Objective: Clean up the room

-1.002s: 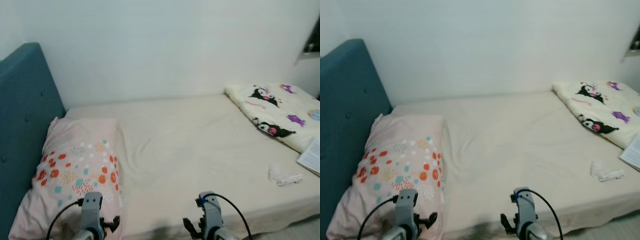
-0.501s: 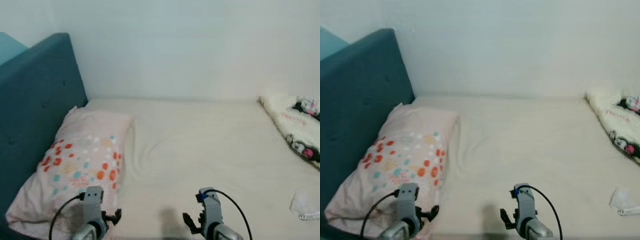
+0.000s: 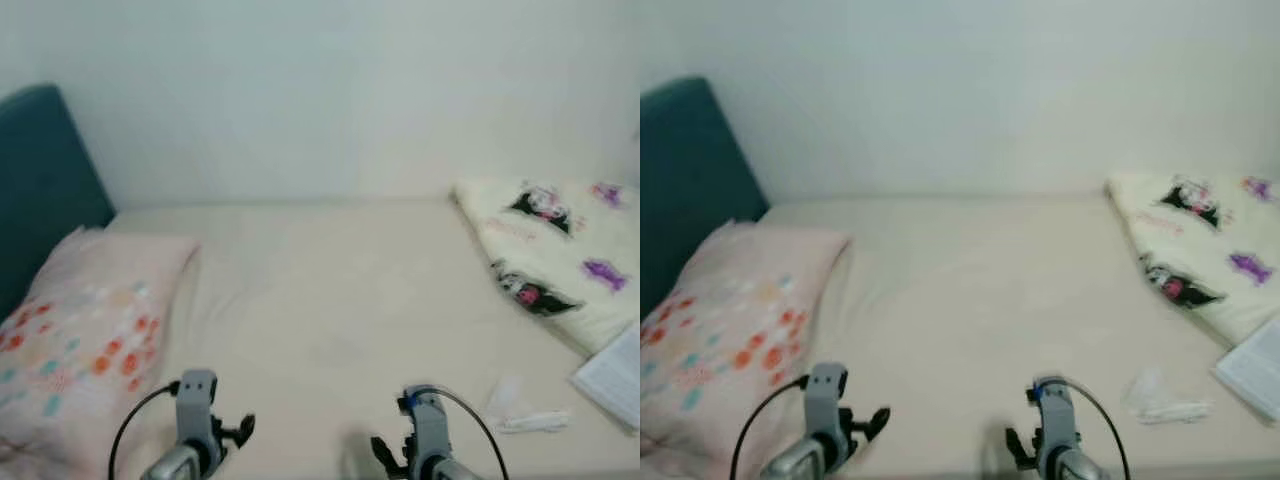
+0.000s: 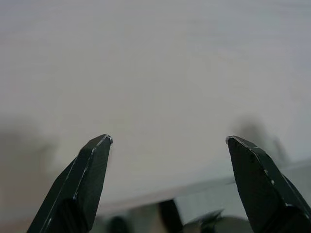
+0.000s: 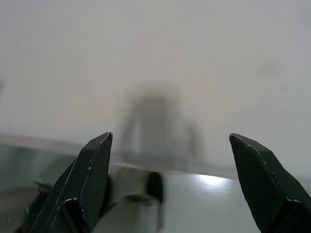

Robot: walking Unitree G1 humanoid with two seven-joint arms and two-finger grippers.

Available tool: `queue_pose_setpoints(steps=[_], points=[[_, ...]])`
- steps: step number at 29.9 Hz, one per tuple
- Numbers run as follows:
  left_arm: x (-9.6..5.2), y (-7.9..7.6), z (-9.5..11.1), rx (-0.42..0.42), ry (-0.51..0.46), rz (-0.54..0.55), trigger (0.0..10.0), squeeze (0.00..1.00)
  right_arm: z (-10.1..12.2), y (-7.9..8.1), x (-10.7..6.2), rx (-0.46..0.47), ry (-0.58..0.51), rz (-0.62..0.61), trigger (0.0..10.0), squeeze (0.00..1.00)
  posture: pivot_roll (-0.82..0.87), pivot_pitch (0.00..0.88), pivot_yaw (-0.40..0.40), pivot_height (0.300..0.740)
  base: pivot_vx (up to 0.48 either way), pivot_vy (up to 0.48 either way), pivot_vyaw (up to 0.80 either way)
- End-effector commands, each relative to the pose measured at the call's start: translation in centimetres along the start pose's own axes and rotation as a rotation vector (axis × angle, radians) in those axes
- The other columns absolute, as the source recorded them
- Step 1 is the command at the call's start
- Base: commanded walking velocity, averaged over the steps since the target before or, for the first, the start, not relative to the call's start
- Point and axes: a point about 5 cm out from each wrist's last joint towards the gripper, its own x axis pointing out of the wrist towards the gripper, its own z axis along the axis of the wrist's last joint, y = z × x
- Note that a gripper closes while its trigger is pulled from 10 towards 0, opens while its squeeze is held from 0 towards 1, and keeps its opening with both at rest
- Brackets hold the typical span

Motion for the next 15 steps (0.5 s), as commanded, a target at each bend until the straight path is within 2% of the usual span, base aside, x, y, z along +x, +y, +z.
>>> queue_pose_setpoints(steps=[1, 15], points=[[-0.37, 0.55, -0.37, 0.011, 0.014, 0.012, 10.0, 0.0, -0.33, 0.31, 0.03, 0.001, 0.011, 0.002, 10.0, 0.0, -0.08, 0.0, -0.026, 0.74, 0.0, -0.48, 0.0], [-0.07, -0.08, -0.21, 0.023, 0.013, -0.013, 10.0, 0.0, -0.15, 0.19, 0.04, -0.003, 0.01, 0.007, 10.0, 0.0, -0.09, 0.0, -0.028, 0.74, 0.0, -0.48, 0.0]])
